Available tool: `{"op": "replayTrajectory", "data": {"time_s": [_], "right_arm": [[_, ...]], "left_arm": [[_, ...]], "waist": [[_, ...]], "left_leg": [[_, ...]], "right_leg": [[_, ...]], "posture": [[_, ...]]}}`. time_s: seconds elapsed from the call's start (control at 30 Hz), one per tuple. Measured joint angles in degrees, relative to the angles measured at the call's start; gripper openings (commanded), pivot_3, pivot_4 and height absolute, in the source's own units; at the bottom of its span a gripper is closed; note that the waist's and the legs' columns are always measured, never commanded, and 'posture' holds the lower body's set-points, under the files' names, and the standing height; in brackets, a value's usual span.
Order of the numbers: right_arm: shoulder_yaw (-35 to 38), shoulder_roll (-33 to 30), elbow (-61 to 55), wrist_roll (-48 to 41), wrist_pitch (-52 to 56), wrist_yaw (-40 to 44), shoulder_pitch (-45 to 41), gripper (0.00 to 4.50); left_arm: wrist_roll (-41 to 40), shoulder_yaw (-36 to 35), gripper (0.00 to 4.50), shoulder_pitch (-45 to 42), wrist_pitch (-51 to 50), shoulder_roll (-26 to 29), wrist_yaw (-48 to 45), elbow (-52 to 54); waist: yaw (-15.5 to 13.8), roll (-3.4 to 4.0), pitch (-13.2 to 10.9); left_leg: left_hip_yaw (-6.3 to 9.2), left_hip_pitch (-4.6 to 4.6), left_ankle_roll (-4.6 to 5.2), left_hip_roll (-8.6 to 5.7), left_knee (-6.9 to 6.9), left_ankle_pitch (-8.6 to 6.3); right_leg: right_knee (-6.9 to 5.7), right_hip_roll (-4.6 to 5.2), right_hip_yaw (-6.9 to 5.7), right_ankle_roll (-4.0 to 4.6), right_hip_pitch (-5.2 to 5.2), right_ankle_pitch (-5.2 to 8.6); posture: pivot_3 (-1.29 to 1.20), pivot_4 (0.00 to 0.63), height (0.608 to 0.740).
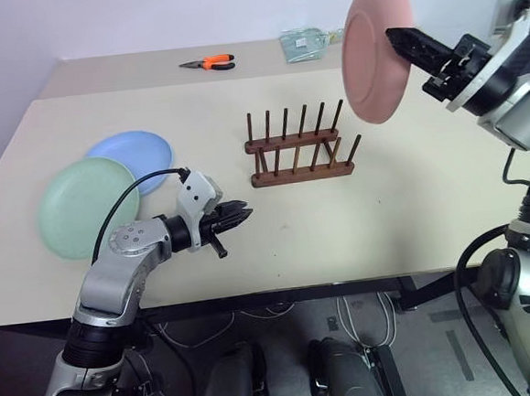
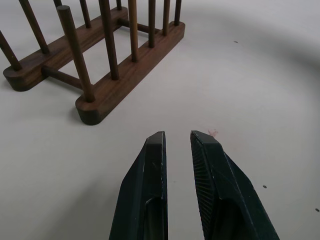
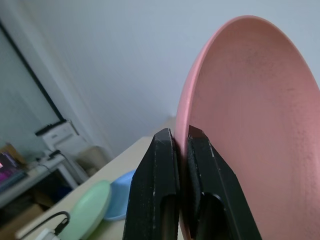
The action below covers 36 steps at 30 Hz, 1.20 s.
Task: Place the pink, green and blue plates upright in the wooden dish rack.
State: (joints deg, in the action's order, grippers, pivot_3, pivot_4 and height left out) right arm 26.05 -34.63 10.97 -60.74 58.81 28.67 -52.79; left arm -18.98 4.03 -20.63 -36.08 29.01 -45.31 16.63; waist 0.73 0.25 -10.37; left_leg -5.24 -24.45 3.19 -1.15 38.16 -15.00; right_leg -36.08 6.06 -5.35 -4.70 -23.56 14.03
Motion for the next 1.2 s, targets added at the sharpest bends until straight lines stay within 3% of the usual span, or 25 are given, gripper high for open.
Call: {"op": "replayTrajectory", "data": {"time_s": [0.3, 0.53, 0.6, 0.7, 0.77, 0.9, 1.07, 1.2], "right_arm": [[-0.3, 2.2, 3.9, -0.9, 1.1, -3.2, -2.3, 0.04], [-1.4, 2.1, 10.6, 3.1, 0.1, -1.0, -2.4, 0.04], [-1.7, 2.0, 12.5, 4.4, -0.3, 0.1, -2.4, 0.74], [-3.3, 2.0, 13.6, 7.4, -2.1, 1.2, -2.4, 1.99], [-5.4, 1.9, 13.4, 10.9, -5.6, 2.2, -2.4, 2.99], [-10.2, 1.6, 10.8, 21.1, -17.8, 3.3, -1.5, 3.01], [-13.4, -1.8, 8.4, 33.9, -35.2, 2.8, -0.8, 3.01], [-15.5, -5.6, -3.0, 36.8, -40.6, 8.8, 1.7, 3.01]], "left_arm": [[-1.1, -0.2, 0.77, 0.8, -0.1, -0.2, 1.7, 0.3], [-2.0, -0.2, 0.77, 0.8, -0.1, -0.1, 1.8, 0.4], [-2.1, -0.2, 0.77, 0.8, -0.1, 0.0, 1.8, 0.4], [-3.1, -0.5, 1.62, 0.8, -1.0, 0.1, 2.0, 0.4], [-4.3, -1.4, 2.59, 0.9, -2.1, -0.3, 2.7, 0.4], [-4.9, -3.9, 4.45, 0.8, -2.3, -1.2, 6.0, 0.4], [-2.5, -15.6, 4.45, -5.2, -0.6, -7.9, 24.4, -4.0], [4.2, -28.1, 4.45, -11.2, 0.1, -6.0, 43.6, -8.4]], "waist": [[-0.1, 0.00, 0.0], [0.0, 0.00, 0.0], [0.0, 0.00, 0.0], [0.0, 0.00, 0.0], [0.0, 0.00, 0.0], [0.0, 0.00, 0.0], [-0.3, -0.09, -0.1], [0.5, -0.10, -0.1]], "left_leg": [[-0.04, -0.01, 0.02, 0.00, 0.01, 0.00], [-0.07, 0.00, 0.03, 0.00, 0.01, 0.00], [-0.08, 0.00, 0.03, 0.01, 0.01, 0.00], [-0.07, -0.01, 0.04, 0.01, 0.01, 0.00], [-0.07, 0.00, 0.03, 0.01, 0.01, 0.00], [-0.08, -0.01, 0.03, 0.00, 0.01, 0.00], [-0.06, -0.03, 0.00, 0.02, 0.05, 0.02], [-0.17, 0.08, -0.05, 0.13, -0.06, 0.05]], "right_leg": [[0.00, -0.03, 0.00, -0.01, 0.02, 0.00], [0.00, -0.08, 0.00, -0.01, 0.02, 0.00], [0.00, -0.09, 0.00, -0.01, 0.02, 0.00], [0.00, -0.10, 0.01, -0.02, 0.01, 0.00], [-0.01, -0.11, 0.01, -0.02, 0.01, 0.00], [-0.01, -0.13, 0.02, -0.04, 0.01, 0.00], [-0.02, -0.18, 0.01, -0.06, 0.00, 0.00], [-0.02, -0.27, 0.04, -0.07, 0.01, 0.01]], "posture": [[0.00, 0.150, 0.740], [0.00, 0.150, 0.740], [0.00, 0.150, 0.740], [0.00, 0.150, 0.740], [0.00, 0.150, 0.740], [0.00, 0.150, 0.740], [0.00, 0.150, 0.740], [0.00, 0.150, 0.740]]}}
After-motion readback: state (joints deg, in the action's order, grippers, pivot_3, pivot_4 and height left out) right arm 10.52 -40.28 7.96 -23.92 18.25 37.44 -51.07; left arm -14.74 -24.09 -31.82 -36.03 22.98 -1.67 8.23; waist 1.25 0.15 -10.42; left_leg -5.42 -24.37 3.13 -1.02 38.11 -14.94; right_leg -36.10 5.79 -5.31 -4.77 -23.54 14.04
